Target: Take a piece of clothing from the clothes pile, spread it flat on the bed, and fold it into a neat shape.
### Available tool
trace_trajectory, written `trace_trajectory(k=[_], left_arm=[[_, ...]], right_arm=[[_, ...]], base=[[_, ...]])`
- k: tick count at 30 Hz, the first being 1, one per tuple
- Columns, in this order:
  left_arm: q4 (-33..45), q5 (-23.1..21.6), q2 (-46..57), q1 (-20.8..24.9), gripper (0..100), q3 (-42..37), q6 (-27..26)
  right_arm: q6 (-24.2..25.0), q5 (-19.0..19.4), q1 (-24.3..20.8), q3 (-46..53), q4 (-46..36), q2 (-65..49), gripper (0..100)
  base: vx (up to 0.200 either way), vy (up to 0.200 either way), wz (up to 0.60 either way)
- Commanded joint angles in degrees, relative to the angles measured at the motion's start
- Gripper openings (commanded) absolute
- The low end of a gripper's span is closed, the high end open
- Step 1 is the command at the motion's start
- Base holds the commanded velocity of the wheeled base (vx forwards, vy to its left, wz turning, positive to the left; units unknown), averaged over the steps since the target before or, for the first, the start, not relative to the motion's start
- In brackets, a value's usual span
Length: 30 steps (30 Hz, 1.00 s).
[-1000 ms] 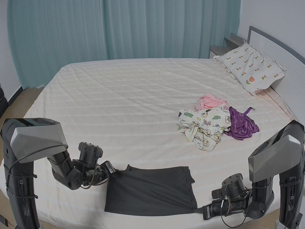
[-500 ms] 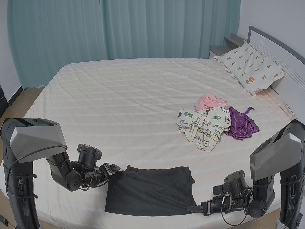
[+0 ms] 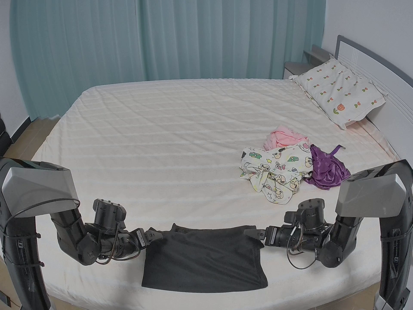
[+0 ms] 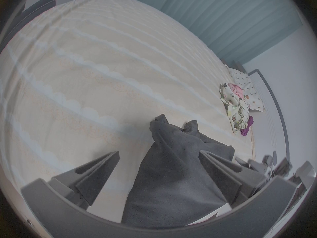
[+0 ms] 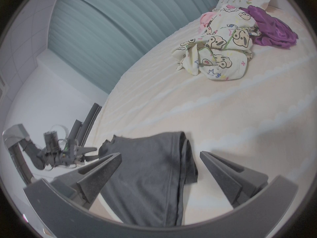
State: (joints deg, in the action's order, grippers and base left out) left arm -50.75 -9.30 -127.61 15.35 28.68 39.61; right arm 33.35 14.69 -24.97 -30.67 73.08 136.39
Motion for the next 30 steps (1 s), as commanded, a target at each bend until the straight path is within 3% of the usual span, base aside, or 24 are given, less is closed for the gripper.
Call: trace_trajectory(k=[1, 6, 13, 14, 24, 30], left_arm=[[-7.3, -1.2, -1.4, 0.0, 100, -5.0, -2.2], [-9.0, -1.2, -1.9, 0.1, 100, -5.5, -2.2], [-9.0, -1.1, -1.9, 0.1, 100, -5.4, -2.2], [-9.0, -1.1, -1.9, 0.1, 100, -5.4, -2.1], [-9.5, 0.1, -2.6, 0.2, 100, -5.4, -2.2], [-9.5, 0.1, -2.6, 0.2, 100, -5.4, -2.2]], right_arm=[[2.2, -1.0, 1.8, -14.2, -12.1, 3.9, 100], [4.8, -0.5, 1.6, -20.6, -18.7, 4.3, 100], [5.0, 1.0, 1.3, -22.2, -19.9, 5.3, 100], [5.0, 1.0, 1.1, -22.6, -20.9, 5.2, 0], [5.1, 0.3, 1.2, -23.2, -24.6, 4.1, 0], [6.2, -3.8, 1.8, -23.8, -24.1, 4.3, 0]], base=[[0.000, 0.000, 0.00], [0.000, 0.000, 0.00], [0.000, 0.000, 0.00], [0.000, 0.000, 0.00], [0.000, 0.000, 0.00], [0.000, 0.000, 0.00]])
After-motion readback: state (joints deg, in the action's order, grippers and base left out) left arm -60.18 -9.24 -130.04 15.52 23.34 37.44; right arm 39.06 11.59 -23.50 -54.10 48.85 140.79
